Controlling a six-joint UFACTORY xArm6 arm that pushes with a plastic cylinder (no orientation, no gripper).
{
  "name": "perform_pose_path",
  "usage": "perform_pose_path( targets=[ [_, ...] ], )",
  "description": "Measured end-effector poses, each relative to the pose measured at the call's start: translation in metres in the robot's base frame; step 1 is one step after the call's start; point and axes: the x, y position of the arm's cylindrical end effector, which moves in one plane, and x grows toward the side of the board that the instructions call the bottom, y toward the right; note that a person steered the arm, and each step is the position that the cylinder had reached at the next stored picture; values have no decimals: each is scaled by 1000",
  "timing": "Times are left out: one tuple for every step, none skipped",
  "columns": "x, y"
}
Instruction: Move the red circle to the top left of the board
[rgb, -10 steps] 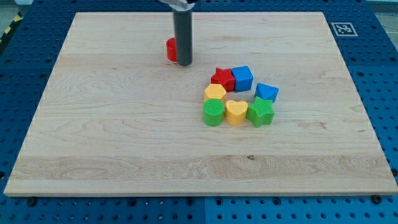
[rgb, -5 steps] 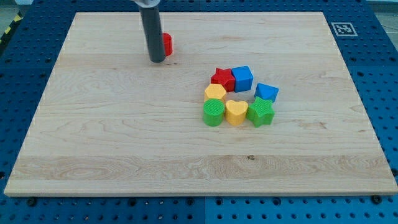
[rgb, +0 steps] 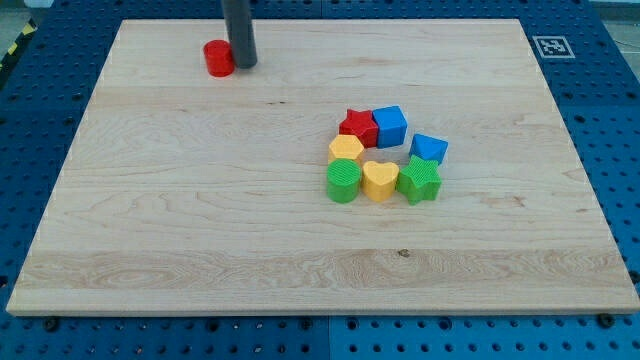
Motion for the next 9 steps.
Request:
perform_pose_path(
  targets=[
    [17, 18],
    [34, 10],
    [11, -10],
    [-12, -17],
    [-14, -31],
    [3, -34],
    [3, -40],
    [-14, -54],
    [-17, -64]
  ],
)
